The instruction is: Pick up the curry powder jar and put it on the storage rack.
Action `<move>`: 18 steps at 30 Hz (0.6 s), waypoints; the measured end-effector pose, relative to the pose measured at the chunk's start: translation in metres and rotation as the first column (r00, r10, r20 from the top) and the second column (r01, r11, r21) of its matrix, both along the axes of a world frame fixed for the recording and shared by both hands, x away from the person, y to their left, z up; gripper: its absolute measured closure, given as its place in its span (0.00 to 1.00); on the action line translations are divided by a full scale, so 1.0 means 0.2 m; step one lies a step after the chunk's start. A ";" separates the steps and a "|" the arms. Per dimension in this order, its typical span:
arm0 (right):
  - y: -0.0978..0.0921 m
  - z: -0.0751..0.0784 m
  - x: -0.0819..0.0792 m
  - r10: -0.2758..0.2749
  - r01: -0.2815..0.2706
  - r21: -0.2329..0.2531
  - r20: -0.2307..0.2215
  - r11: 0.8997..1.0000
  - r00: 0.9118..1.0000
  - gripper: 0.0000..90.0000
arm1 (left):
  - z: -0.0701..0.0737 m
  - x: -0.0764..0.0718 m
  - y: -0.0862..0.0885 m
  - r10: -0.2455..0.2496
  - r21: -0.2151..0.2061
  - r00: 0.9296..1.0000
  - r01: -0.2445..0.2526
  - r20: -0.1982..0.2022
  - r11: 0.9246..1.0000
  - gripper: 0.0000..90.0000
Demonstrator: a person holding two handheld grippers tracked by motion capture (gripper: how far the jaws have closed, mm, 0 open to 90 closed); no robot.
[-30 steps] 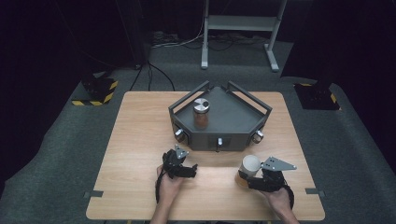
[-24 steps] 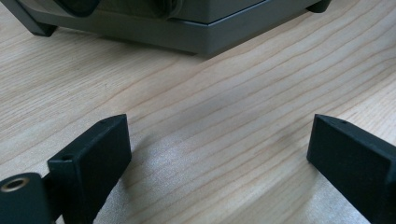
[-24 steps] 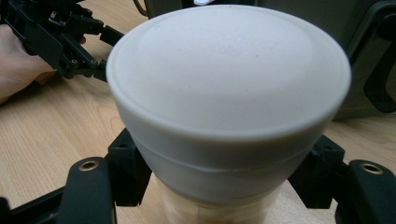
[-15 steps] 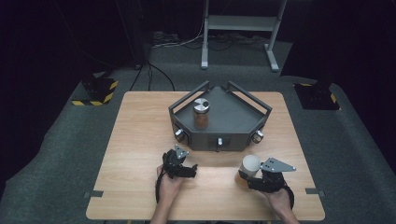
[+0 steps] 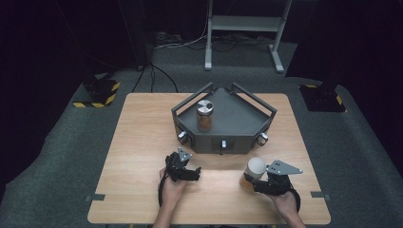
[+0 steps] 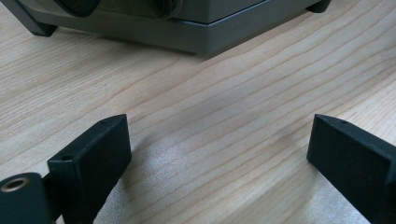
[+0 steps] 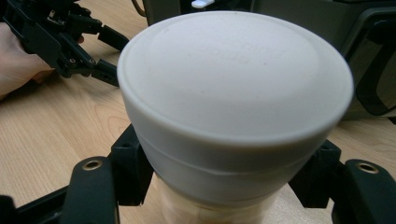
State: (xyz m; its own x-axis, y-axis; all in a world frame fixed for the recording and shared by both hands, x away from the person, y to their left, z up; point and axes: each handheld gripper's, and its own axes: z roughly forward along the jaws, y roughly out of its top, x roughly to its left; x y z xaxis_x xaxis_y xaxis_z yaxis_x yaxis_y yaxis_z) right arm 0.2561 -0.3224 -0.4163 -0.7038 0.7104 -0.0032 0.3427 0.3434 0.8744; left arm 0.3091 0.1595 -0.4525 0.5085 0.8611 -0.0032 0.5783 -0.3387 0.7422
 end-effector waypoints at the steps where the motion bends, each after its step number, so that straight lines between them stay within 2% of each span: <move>1: 0.00 0.00 0.00 0.000 0.000 0.000 0.002 1.000 1.000 0.39 | 0.00 0.00 0.00 0.000 0.000 1.000 0.000 0.000 1.000 0.07; 18: -0.01 0.04 0.00 0.001 -0.001 -0.008 0.017 1.000 1.000 0.39 | 0.00 0.00 0.00 0.000 0.000 1.000 0.000 0.000 1.000 0.07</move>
